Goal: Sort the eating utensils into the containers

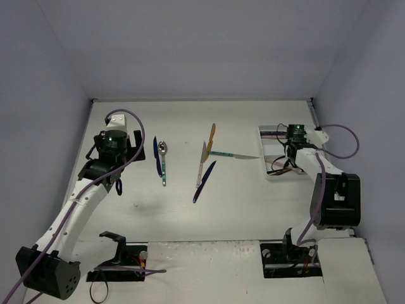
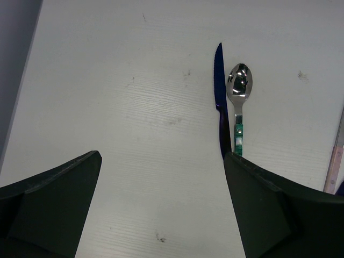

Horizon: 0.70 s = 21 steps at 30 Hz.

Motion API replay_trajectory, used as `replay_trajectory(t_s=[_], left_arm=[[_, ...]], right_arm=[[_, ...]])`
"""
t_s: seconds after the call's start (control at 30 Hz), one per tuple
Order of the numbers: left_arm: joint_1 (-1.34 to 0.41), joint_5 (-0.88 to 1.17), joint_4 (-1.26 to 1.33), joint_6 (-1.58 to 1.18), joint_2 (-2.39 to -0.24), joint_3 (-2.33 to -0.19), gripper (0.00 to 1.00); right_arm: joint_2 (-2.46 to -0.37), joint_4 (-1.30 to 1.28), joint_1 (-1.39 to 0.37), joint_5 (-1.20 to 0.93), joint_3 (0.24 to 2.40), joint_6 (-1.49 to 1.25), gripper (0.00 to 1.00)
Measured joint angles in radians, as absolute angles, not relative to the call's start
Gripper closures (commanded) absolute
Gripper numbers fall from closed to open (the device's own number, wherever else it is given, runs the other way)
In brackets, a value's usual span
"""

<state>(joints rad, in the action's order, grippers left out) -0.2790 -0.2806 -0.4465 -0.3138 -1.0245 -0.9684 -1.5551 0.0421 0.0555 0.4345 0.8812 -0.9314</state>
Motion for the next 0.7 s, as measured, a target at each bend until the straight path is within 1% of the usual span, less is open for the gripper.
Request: replay_trajectory(t_s=[0.07, 0.2, 0.33, 0.47, 0.7], left_arm=[[-0.279, -0.280, -0.447, -0.314, -1.024, -0.968, 0.03], [-0.279, -0.281, -0.447, -0.314, -1.024, -0.968, 0.03], [-0.279, -0.281, -0.447, -0.314, -1.024, -0.968, 0.03], [-0.279, -0.281, -0.446, -0.314, -1.024, -0.968, 0.03], [-0.279, -0.281, -0.446, -0.314, -1.024, -0.968, 0.02]], right_arm=[[-1.551, 0.044, -0.015, 0.431, 0.912, -0.862, 0.63], [-1.550, 0.071, -0.214, 0.405, 0.999, -0.712, 0.59], [-1.573, 0.099, -0.393, 0.374, 1.081, -0.600, 0.57], [-1.675, 0.115, -0.544, 0.339, 1.171, -0.527, 0.57], [-1.900, 0.123, -0.756, 0.272, 1.300, -0.464, 0.57]])
